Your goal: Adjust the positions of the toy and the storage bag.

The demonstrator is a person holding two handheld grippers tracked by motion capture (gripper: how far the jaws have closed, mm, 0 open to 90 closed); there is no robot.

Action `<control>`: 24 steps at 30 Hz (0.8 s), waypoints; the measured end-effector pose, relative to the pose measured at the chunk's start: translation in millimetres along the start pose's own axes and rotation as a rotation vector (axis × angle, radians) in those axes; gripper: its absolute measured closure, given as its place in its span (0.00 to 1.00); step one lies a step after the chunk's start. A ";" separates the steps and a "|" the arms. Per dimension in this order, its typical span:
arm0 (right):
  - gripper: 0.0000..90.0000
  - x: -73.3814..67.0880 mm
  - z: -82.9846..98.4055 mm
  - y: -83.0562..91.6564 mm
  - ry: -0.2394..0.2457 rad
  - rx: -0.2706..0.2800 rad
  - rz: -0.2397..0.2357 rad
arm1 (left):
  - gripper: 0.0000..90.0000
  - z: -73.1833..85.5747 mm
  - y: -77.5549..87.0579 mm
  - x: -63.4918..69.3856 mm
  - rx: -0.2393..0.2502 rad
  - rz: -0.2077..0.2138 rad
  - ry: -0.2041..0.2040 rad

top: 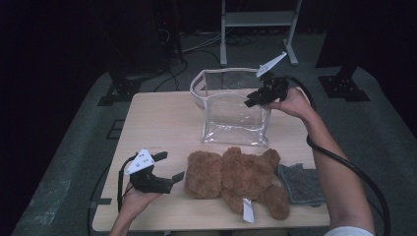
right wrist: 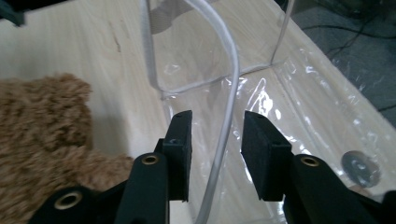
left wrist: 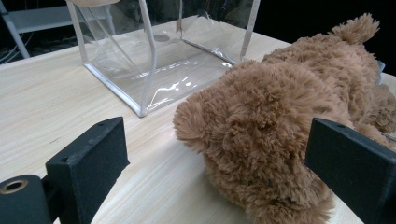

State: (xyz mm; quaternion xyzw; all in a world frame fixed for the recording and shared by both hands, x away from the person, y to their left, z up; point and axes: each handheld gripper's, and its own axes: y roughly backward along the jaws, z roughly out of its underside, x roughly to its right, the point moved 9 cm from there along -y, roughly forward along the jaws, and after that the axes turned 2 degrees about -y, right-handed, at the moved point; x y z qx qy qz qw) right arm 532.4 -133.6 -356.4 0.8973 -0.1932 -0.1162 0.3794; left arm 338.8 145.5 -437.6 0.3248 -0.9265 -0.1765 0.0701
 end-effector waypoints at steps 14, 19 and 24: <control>0.97 -10.3 -19.1 -21.0 0.119 -0.074 0.010 | 0.05 1.5 4.4 -2.8 0.003 0.000 0.012; 0.97 -27.8 -13.2 -16.5 0.151 -0.056 -0.059 | 0.05 0.9 3.2 -0.9 0.003 0.002 0.013; 0.97 -48.4 -5.1 -11.4 0.176 -0.041 -0.115 | 0.05 0.7 2.7 -1.3 0.006 -0.001 0.019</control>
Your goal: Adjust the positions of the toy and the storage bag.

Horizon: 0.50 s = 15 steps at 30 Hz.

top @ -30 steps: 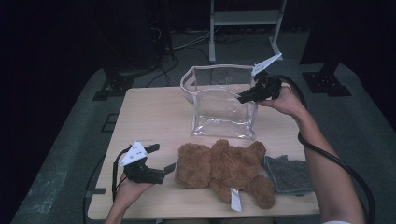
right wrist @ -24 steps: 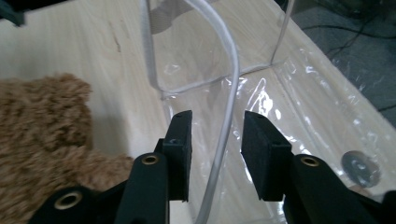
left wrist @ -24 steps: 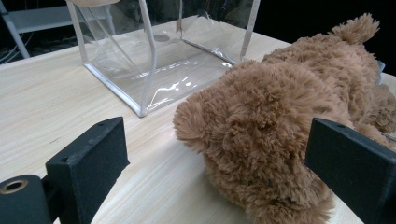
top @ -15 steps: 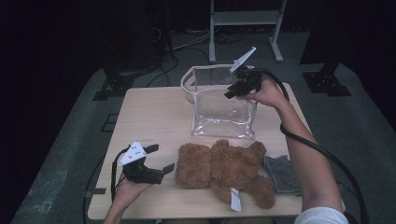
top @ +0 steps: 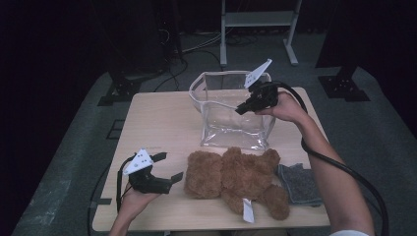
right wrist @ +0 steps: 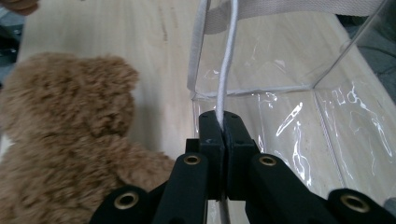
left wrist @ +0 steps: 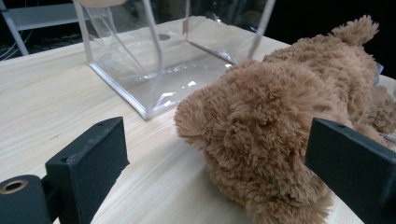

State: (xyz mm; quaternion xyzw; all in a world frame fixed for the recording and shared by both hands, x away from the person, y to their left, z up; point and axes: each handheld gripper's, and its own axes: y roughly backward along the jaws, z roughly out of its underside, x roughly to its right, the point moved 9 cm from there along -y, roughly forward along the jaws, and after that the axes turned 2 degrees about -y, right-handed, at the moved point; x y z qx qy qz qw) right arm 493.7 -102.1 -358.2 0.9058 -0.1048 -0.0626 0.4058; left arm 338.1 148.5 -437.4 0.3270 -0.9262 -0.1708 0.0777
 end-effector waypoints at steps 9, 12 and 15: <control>0.97 -29.1 6.1 4.1 0.040 0.002 -0.070 | 0.05 -2.0 1.5 -2.5 0.014 -0.008 0.005; 0.97 -33.4 7.1 3.9 0.042 0.003 -0.077 | 0.05 -2.4 2.1 -3.3 0.014 -0.010 0.001; 0.97 -34.8 7.9 4.1 0.040 0.003 -0.077 | 0.05 -2.5 1.8 -3.7 0.014 -0.010 0.001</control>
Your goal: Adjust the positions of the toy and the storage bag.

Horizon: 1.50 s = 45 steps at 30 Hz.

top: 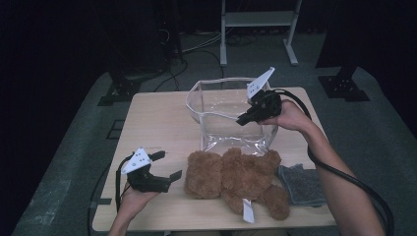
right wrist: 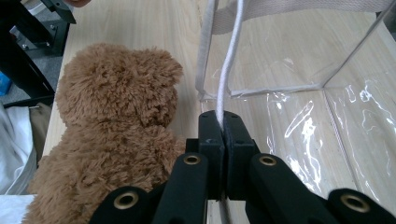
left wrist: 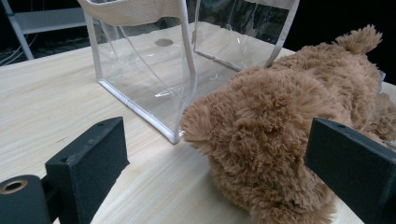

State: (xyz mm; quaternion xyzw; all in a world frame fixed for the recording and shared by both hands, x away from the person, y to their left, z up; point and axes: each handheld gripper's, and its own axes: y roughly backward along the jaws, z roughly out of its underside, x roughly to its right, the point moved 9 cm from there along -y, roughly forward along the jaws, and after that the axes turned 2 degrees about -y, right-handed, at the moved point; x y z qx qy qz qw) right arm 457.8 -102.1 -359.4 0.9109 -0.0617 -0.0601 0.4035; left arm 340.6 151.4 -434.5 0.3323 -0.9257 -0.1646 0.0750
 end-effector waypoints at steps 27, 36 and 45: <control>0.44 -38.0 -15.4 36.7 -0.033 0.193 0.031 | 0.05 0.9 -0.4 0.3 0.003 0.005 -0.003; 0.35 -82.9 -0.1 16.6 -0.016 0.172 -0.018 | 0.05 0.4 0.1 1.5 0.003 0.006 -0.001; 0.31 -101.4 26.6 -27.1 -0.008 0.090 -0.046 | 0.05 0.9 1.0 0.8 0.000 0.003 -0.005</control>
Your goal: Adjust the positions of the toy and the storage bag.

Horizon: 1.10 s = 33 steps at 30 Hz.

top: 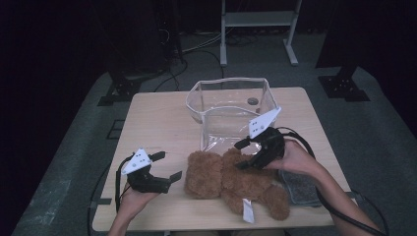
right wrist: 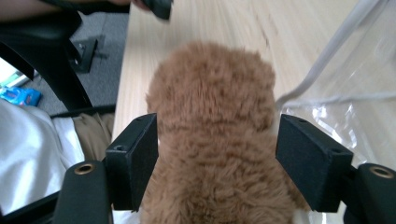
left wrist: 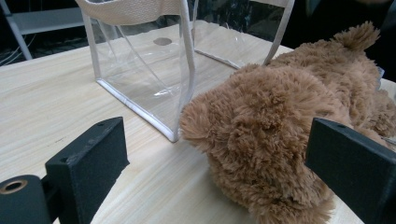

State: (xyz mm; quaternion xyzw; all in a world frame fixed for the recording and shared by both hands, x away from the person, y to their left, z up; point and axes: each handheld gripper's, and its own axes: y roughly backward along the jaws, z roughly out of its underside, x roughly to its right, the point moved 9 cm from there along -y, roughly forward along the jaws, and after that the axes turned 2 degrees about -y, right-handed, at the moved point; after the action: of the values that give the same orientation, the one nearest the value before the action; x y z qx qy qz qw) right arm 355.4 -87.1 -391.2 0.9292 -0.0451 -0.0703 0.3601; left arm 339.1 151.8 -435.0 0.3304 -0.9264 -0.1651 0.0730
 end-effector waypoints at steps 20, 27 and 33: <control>0.27 2.4 32.8 -39.3 -0.010 -0.126 -0.004 | 0.05 1.5 -1.9 0.5 -0.009 0.007 0.000; 0.23 0.5 36.0 -48.4 0.017 -0.161 0.010 | 0.05 1.6 -2.6 1.1 -0.009 0.011 0.004; 0.22 2.2 39.9 -53.9 0.016 -0.180 0.012 | 0.05 1.1 -2.5 0.4 -0.006 0.014 0.011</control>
State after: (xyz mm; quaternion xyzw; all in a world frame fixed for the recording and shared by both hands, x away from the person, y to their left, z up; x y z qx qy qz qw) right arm 352.9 -74.1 -457.0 0.8933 -0.0413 -0.0643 0.4429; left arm 340.0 150.0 -436.9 0.3244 -0.9279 -0.1656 0.0801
